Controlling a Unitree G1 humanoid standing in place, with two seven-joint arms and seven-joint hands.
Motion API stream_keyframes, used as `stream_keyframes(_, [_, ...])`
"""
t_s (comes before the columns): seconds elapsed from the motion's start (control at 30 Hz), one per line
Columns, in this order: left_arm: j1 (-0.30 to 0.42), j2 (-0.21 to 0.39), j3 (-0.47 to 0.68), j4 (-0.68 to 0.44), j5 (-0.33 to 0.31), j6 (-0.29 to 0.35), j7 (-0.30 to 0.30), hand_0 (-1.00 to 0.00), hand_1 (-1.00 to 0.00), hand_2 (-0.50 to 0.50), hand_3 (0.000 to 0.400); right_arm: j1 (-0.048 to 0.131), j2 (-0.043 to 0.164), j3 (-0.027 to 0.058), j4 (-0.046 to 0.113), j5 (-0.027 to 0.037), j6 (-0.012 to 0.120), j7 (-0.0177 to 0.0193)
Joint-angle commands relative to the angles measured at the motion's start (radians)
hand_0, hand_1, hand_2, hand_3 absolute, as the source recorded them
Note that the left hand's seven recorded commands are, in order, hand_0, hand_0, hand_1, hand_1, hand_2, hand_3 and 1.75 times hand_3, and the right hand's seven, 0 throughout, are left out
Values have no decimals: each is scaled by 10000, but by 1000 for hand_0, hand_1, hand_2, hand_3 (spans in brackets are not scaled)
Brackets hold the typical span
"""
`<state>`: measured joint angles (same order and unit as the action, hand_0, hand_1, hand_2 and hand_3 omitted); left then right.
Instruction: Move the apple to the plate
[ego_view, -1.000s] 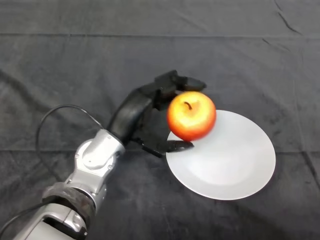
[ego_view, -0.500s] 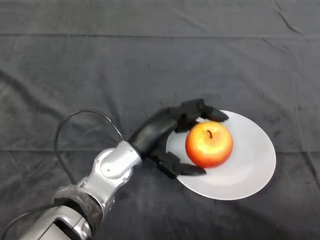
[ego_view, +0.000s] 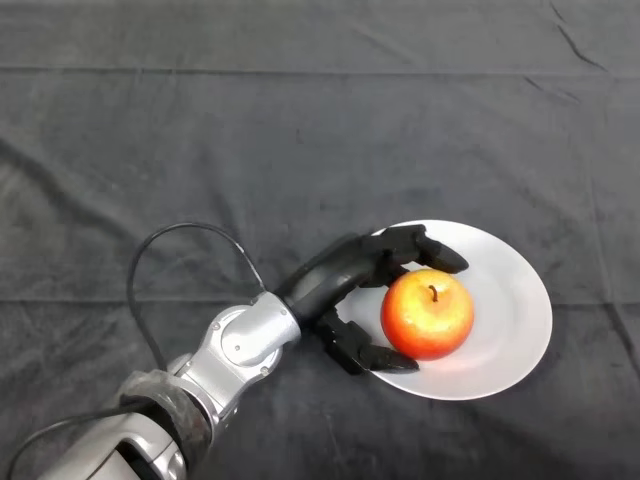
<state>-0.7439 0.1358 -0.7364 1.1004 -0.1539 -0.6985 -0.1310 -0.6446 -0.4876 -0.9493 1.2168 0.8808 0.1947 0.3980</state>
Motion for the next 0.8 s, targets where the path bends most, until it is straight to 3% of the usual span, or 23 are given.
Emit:
stream_keyframes(0.03, [-457, 230, -523, -279, 289, 274, 66, -541, 0, -271, 216, -155, -189, -30, -8, 182, -80, 17])
stream_keyframes(0.07, [-461, 246, -538, -292, 293, 304, 109, -443, 0, -222, 177, -155, -189, -30, -8, 182, -80, 17])
stream_keyframes(0.1, [-466, 261, -546, -302, 294, 329, 148, -200, 0, -100, 80, -154, -189, -30, -9, 182, -80, 16])
stream_keyframes(0.17, [-475, 299, -546, -315, 297, 360, 223, 0, 0, 0, 0, -154, -188, -30, -10, 182, -80, 16])
stream_keyframes(0.8, [-199, 1245, 777, -49, -48, -461, 571, 0, 0, 0, 0, -152, -186, -29, -16, 181, -80, 13])
